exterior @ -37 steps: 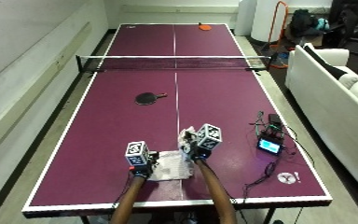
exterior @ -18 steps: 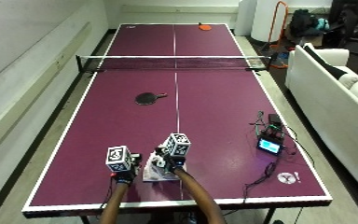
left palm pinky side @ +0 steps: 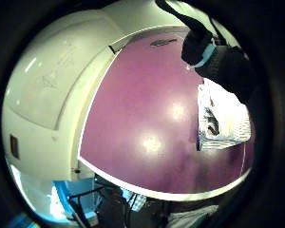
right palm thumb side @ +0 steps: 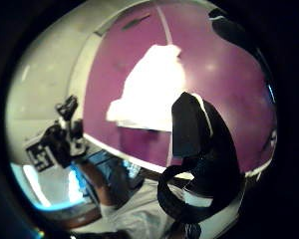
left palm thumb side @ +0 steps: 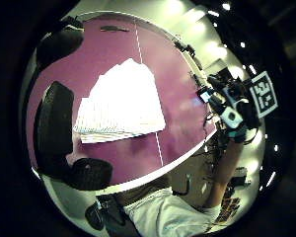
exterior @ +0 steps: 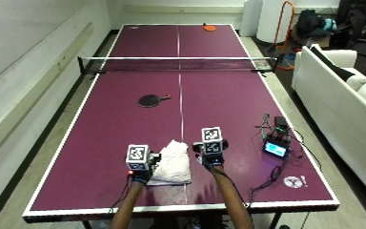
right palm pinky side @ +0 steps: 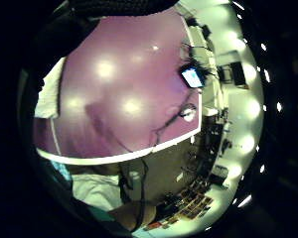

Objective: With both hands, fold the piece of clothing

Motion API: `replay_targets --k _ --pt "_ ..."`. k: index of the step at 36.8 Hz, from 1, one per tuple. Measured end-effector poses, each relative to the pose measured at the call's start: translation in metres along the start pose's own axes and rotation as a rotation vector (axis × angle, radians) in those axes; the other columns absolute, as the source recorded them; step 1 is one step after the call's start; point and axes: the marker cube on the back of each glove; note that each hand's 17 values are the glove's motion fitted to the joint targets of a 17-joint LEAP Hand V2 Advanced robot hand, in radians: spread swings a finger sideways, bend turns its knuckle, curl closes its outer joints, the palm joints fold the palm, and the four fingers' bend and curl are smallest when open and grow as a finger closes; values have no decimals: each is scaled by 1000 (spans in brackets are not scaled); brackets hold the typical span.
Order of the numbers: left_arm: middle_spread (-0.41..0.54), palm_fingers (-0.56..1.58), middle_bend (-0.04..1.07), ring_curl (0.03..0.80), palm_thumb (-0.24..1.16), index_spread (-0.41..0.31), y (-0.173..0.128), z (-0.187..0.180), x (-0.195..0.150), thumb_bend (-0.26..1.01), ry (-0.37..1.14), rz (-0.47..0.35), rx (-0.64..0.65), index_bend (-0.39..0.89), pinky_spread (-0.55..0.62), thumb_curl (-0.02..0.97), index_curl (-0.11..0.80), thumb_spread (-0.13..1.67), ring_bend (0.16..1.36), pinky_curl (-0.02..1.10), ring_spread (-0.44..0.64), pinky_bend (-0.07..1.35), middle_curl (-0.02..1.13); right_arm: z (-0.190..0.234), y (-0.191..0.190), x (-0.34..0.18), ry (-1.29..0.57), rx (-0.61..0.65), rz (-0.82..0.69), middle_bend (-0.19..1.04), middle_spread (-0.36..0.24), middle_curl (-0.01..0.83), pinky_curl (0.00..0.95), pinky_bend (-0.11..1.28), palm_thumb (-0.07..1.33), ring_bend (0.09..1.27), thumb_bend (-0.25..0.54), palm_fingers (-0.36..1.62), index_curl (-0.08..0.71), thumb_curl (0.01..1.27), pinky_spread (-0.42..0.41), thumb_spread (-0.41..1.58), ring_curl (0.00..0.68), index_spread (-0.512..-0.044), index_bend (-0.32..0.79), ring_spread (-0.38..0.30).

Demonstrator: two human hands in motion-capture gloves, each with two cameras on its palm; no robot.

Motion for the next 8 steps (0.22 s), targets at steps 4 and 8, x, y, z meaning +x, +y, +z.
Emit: replay_targets --k 4,8 --pt "-152 625 143 360 423 -163 -1 12 17 109 19 26 -37 166 203 233 382 1544 582 401 -79 260 303 -9 6 18 93 37 65 258 -109 412 344 405 644 390 -17 455 220 352 200 1251 327 -347 221 -27" --pt "-152 623 145 360 421 -163 -10 13 23 104 -28 50 21 160 214 237 382 1533 582 402 -79 257 302 -13 15 28 115 52 92 239 -102 403 327 367 633 342 -15 453 245 341 223 1279 305 -351 206 -2"
